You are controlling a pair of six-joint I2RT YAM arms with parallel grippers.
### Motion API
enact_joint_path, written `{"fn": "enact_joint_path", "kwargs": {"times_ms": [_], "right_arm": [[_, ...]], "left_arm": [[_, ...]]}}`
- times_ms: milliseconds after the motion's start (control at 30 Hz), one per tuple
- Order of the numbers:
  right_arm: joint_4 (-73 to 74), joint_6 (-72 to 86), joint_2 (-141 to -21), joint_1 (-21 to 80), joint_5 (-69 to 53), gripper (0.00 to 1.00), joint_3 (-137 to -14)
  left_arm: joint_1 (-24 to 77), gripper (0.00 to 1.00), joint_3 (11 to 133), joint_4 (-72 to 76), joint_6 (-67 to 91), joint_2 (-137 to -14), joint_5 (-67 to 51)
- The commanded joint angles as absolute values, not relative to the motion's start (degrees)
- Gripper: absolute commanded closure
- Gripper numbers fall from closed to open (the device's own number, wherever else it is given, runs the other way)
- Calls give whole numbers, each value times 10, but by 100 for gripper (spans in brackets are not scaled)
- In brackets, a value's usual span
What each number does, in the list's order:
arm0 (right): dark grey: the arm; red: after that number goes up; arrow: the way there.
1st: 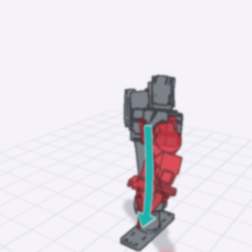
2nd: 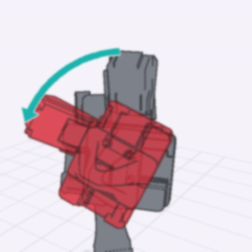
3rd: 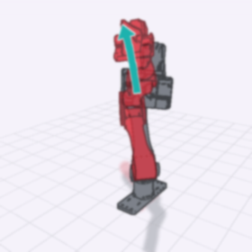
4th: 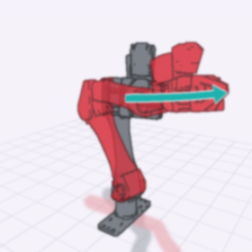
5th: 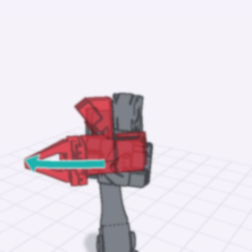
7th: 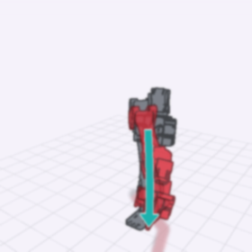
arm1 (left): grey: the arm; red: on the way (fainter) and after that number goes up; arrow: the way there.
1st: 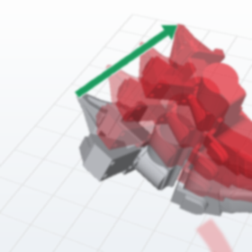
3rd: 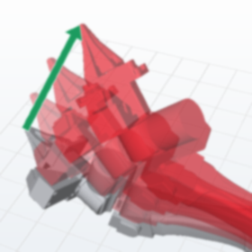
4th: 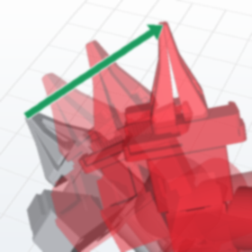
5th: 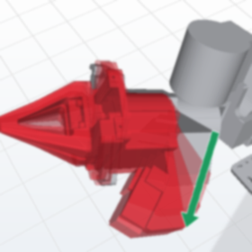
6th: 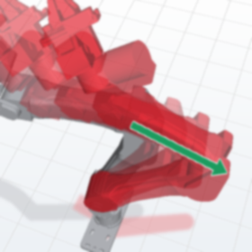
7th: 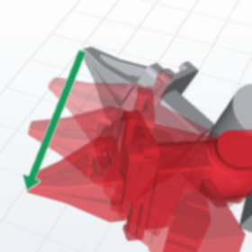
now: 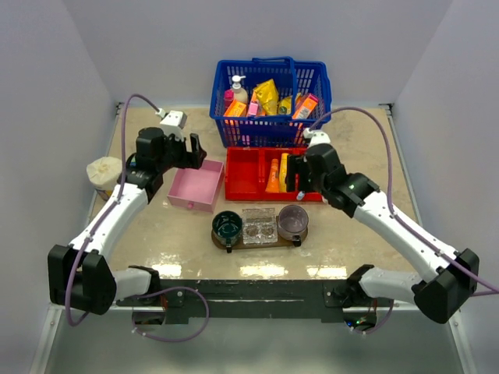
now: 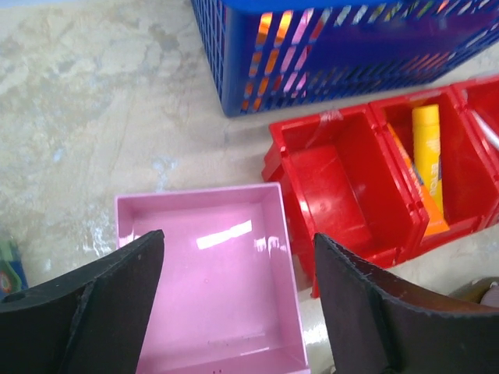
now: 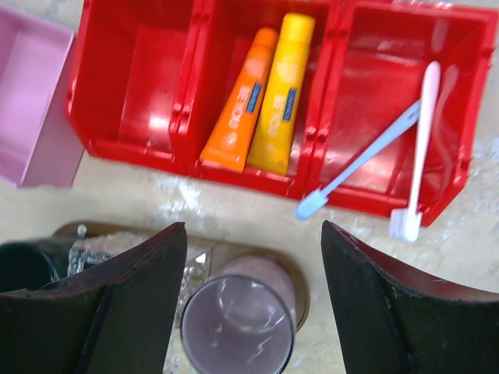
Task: Prepare toiletry sets of a toothbrush and toothpaste on the tray
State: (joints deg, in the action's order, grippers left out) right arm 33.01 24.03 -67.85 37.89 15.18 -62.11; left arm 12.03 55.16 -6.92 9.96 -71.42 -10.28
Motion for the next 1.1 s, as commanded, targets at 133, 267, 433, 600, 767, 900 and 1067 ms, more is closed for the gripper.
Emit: {"fn": "enact_joint_path", "kwargs": {"times_ms": [133,267,433,600,767,900,1067], "right_arm": [[225,165,-685,289,61,27,-636],[200,168,-684,286,40,28,-622],[197,167,-665,280,38,28,-594],[196,166,-647,276,33,28,-580],[197,165,-637,273,33,28,-579],[196,165,-636,273,34,28,-577],[194,165,-637,273,43,28,-569]], "left_arm": [[130,28,501,-73,91,-738,-130],[156,34,496,-78,92,-764,-145],[193,37,498,-104,86,-809,-128],[217,43,506,-112,85,-842,-104],[246,49,516,-131,80,-860,-46],[257,58,520,-138,87,-863,-4],[272,71,521,-136,94,-862,-2]]}}
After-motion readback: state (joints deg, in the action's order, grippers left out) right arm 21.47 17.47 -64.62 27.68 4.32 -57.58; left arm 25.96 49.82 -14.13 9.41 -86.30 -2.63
